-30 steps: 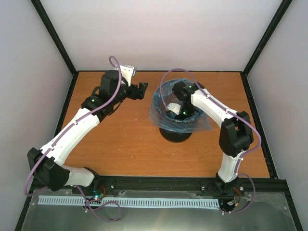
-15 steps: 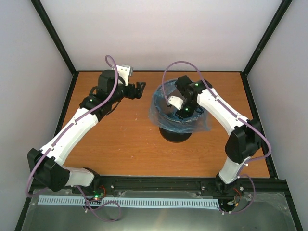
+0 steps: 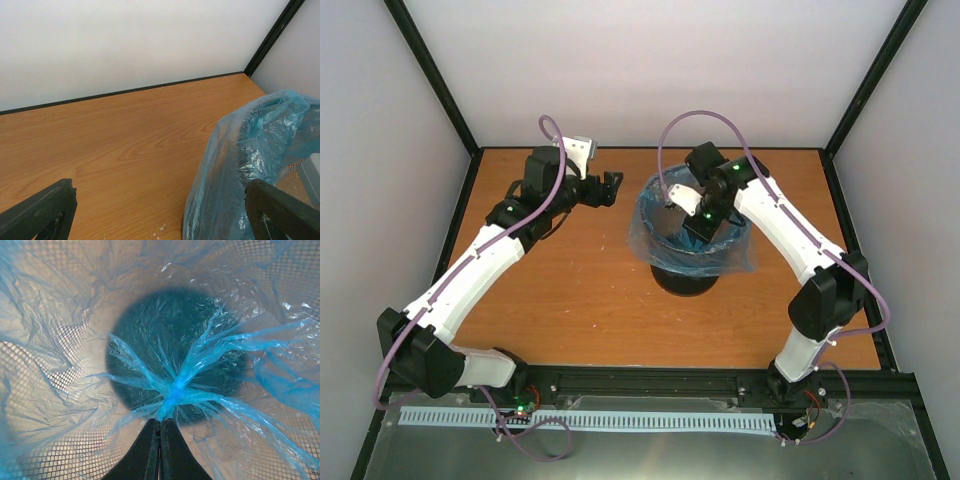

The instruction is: Put the trash bags into the trash bin

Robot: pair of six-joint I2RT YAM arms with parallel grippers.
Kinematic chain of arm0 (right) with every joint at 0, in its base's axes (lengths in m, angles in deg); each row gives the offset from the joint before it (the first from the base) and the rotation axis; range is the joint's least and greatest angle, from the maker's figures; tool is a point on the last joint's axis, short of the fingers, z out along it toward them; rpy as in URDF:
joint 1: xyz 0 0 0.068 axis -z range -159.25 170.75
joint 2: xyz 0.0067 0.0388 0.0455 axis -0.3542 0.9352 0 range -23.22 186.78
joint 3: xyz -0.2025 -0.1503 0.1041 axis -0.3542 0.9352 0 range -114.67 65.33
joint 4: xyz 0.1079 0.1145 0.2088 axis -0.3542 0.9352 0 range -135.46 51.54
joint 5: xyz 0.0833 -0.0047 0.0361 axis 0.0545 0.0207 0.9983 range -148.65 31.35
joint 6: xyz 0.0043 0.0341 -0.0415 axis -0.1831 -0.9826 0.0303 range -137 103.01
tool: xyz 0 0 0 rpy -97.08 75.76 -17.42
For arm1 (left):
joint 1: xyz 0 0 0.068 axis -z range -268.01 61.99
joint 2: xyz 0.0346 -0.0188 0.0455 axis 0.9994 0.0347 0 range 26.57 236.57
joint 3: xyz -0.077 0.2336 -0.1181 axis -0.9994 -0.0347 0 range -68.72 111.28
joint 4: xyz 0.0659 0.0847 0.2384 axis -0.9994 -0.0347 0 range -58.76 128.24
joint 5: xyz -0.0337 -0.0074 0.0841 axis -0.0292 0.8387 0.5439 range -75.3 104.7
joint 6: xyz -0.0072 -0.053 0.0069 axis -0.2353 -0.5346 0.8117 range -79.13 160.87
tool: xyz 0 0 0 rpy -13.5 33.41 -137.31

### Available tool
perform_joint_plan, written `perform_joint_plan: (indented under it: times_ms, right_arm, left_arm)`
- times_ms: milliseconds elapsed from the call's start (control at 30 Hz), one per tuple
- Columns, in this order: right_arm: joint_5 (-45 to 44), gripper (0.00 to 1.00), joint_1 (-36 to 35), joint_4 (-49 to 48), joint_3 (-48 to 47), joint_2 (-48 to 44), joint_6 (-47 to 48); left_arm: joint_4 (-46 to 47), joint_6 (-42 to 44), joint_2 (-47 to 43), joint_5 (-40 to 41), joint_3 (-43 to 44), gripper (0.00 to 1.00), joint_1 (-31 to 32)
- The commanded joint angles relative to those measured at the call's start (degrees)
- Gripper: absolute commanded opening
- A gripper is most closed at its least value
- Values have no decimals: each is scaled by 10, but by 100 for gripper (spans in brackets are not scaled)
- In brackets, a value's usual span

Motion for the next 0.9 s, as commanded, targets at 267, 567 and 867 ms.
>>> perform_joint_plan:
  times_ms: [267,567,867]
  right_arm:
    - [16,5,7,-1,-69,-36,-8]
    - [71,53,106,-215,30,-207,-117]
    - [47,84,257,-360,243,-397,-224]
  left_arm:
    - [14,-4,-8,-8,4,93,-3]
    - [16,-4,-23,4,-5,98,-2]
    - [-31,-38,-31,-7,17,99,-2]
